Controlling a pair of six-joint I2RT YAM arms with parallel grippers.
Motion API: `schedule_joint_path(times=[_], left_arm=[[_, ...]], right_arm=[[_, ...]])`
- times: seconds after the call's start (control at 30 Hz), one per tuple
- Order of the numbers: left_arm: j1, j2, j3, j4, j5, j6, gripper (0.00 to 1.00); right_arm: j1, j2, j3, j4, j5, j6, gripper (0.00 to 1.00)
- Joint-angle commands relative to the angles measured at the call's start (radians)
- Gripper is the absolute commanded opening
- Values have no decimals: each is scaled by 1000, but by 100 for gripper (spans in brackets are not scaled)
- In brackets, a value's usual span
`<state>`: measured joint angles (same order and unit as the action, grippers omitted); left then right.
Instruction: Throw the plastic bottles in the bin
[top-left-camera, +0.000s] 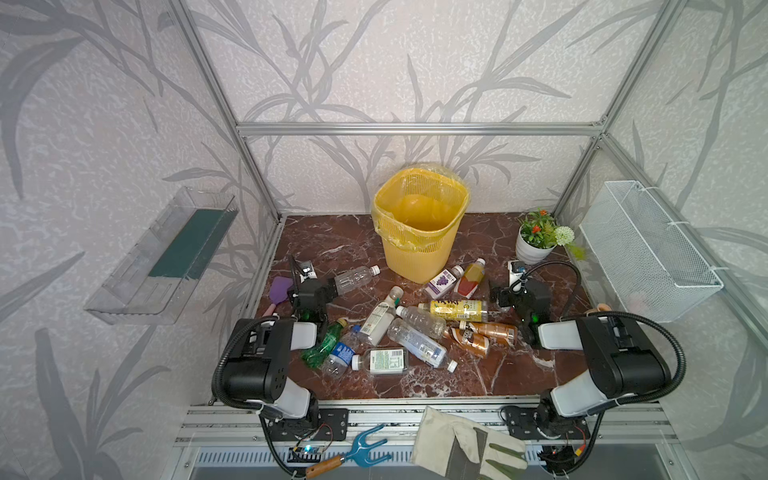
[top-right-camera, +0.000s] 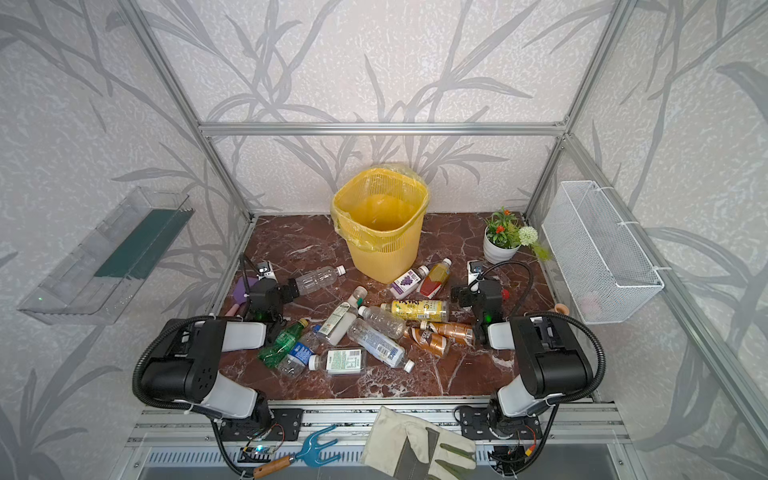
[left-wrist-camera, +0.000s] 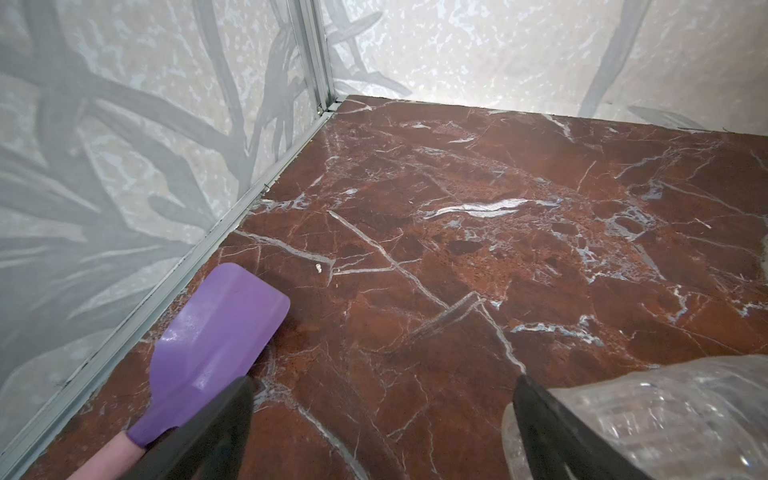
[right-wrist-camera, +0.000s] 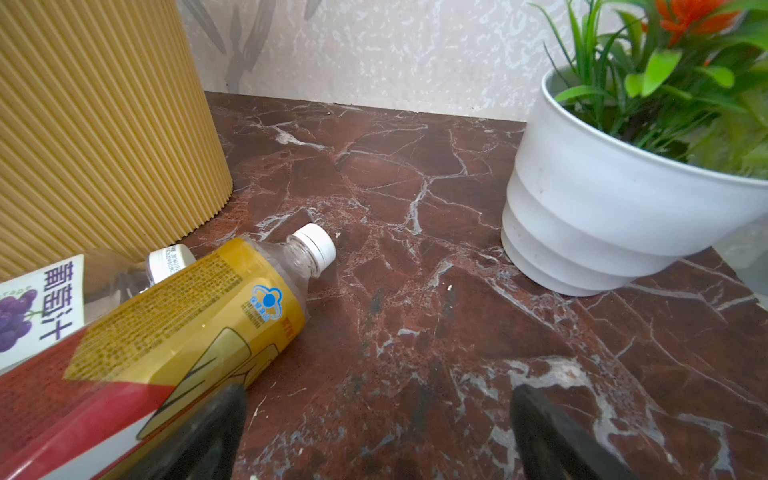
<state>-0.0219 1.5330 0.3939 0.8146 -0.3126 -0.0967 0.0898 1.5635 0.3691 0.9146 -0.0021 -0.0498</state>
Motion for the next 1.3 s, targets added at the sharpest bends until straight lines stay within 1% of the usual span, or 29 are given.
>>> schedule_joint_path(times=[0.0,1.1,1.17,1.2,1.23,1.27], left_arm=[[5,-10,14,-9,-3,11,97],[6,-12,12,-5,-1,11,97],[5,-23,23,0,-22,8,96],[6,-58,67,-92,-49,5,96],[7,-108,140,-290,-57,-18,97],[12,-135,194,-433,-53,-36,96]], right_arm=[[2,3,19,12,-7,-5,99],[-1,3,17,13,-14,-1,100],[0,-27,19,-10,3,3,99],[0,-78,44,-96,21,13,99],[-3,-139,96,-274,39,38,99],[-8,-185,149,-421,38,62,99]])
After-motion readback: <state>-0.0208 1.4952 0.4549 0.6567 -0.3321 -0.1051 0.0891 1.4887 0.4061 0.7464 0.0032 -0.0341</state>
